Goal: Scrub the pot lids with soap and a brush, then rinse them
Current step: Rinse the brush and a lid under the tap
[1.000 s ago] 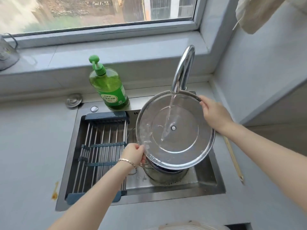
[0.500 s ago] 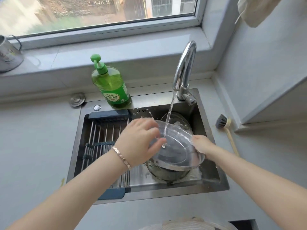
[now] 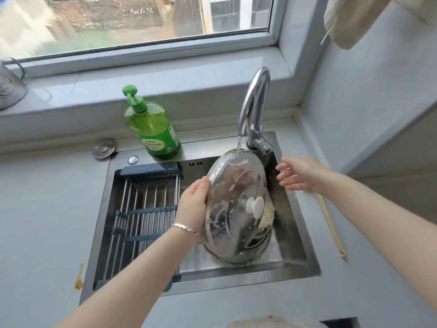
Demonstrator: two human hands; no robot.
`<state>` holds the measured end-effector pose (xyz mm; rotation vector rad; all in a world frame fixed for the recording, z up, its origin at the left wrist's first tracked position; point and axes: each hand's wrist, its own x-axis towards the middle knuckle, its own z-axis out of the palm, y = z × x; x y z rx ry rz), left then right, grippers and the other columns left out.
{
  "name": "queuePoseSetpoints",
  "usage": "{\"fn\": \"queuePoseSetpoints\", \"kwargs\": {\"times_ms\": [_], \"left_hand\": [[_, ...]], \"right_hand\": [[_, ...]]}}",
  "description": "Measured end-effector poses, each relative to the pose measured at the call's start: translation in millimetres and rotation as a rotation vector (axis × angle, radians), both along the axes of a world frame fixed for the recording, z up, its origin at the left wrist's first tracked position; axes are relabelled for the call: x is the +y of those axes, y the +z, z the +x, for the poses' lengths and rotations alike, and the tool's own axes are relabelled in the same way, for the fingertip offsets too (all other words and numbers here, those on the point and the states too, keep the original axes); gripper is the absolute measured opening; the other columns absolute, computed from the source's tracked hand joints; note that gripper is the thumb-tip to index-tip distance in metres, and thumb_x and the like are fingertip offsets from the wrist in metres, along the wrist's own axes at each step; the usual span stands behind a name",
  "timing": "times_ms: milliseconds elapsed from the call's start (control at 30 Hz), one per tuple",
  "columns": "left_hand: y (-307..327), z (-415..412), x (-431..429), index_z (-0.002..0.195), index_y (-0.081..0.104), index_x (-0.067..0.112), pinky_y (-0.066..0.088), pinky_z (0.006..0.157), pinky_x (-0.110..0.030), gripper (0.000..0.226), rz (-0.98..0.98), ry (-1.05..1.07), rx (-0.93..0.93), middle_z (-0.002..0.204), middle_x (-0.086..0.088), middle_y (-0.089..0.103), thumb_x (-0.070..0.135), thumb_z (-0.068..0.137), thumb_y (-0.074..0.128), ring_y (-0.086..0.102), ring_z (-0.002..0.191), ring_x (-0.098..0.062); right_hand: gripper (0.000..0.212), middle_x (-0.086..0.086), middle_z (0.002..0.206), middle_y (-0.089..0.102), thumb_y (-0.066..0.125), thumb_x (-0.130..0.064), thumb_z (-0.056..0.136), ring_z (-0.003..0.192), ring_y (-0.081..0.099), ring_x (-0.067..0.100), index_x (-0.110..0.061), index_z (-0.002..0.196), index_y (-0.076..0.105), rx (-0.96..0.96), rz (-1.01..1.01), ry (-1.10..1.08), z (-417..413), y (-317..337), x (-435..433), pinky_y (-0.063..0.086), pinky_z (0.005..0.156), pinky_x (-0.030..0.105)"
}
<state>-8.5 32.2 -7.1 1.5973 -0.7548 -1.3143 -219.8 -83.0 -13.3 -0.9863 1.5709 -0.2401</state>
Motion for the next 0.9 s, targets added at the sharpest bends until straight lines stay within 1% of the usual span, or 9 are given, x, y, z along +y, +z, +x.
{"fn": "queuePoseSetpoints", "kwargs": {"times_ms": [133,200,267,400,533,633,700,800,900], "left_hand": [[-15,4,-11,0.101,0.063,0.014,0.053,0.078,-0.040,0.033,0.174,0.305,0.276,0.089,-0.009,0.070,0.037,0.099,0.040,0.067,0.083,-0.026],[-19,1,-14,0.106,0.062,0.014,0.053,0.077,-0.039,0.035,0.192,0.364,0.309,0.093,-0.010,0.070,0.038,0.099,0.039,0.067,0.085,-0.026],[-22,-5,-14,0.107,0.061,0.014,0.053,0.082,-0.042,0.035,0.219,0.392,0.313,0.095,-0.010,0.070,0.039,0.099,0.039,0.067,0.087,-0.026],[-21,-24,-14,0.114,0.060,0.011,0.047,0.096,-0.049,0.036,0.195,0.320,0.271,0.109,-0.011,0.067,0.036,0.098,0.041,0.062,0.099,-0.023],[-17,-21,-19,0.108,0.054,0.021,0.049,0.075,-0.025,0.023,0.127,0.271,0.377,0.100,0.006,0.060,0.030,0.100,0.033,0.057,0.082,-0.006],[-9,-6,-28,0.110,0.056,0.014,0.054,0.076,-0.026,0.030,0.078,0.385,0.559,0.098,-0.001,0.062,0.033,0.100,0.036,0.062,0.082,-0.011],[-5,-1,-33,0.118,0.054,0.006,0.053,0.086,-0.039,0.033,0.028,0.438,0.604,0.101,-0.012,0.063,0.030,0.100,0.038,0.064,0.089,-0.021],[-7,-12,-31,0.122,0.053,0.005,0.044,0.101,-0.041,0.032,-0.009,0.414,0.561,0.115,-0.014,0.063,0.023,0.101,0.037,0.061,0.108,-0.023],[-7,-18,-36,0.117,0.054,0.008,0.050,0.089,-0.035,0.028,0.014,0.447,0.605,0.107,-0.010,0.064,0.021,0.102,0.035,0.062,0.099,-0.019]], "right_hand": [[0.040,0.007,0.117,0.053,0.043,-0.034,0.097,0.115,0.051,0.025,-0.007,0.125,0.051,0.035,0.050,0.046,12,-25,26,0.040,0.097,0.034],[0.049,0.008,0.138,0.046,0.038,-0.038,0.098,0.128,0.041,0.023,-0.005,0.135,0.044,0.095,-0.137,0.107,28,-37,38,0.032,0.105,0.035],[0.055,0.003,0.154,0.025,0.032,-0.040,0.099,0.141,0.021,0.017,-0.011,0.147,0.027,0.179,-0.395,0.267,50,-44,52,0.016,0.114,0.033],[0.065,0.002,0.158,0.004,0.009,-0.048,0.094,0.145,-0.005,0.015,-0.015,0.150,0.010,0.389,-0.717,0.458,102,-42,60,-0.006,0.117,0.034],[0.059,-0.001,0.157,0.011,0.013,-0.044,0.093,0.145,0.000,0.011,-0.023,0.145,0.030,0.134,-0.936,0.570,130,-22,65,-0.010,0.112,0.024],[0.054,0.003,0.154,0.016,0.021,-0.039,0.098,0.144,0.007,0.012,-0.011,0.145,0.025,0.003,-1.120,0.636,115,-34,90,-0.003,0.116,0.025],[0.056,0.001,0.154,0.011,0.025,-0.040,0.099,0.144,0.004,0.010,-0.011,0.145,0.016,-0.064,-1.119,0.645,103,-44,97,0.000,0.117,0.028],[0.058,-0.006,0.156,0.006,0.030,-0.038,0.097,0.143,0.000,0.004,-0.019,0.149,0.012,-0.102,-0.805,0.466,116,-31,65,0.001,0.118,0.027],[0.049,-0.001,0.157,0.015,0.027,-0.029,0.101,0.144,0.008,0.008,-0.015,0.148,0.022,-0.062,-0.611,0.374,137,-11,31,0.004,0.118,0.029]]}}
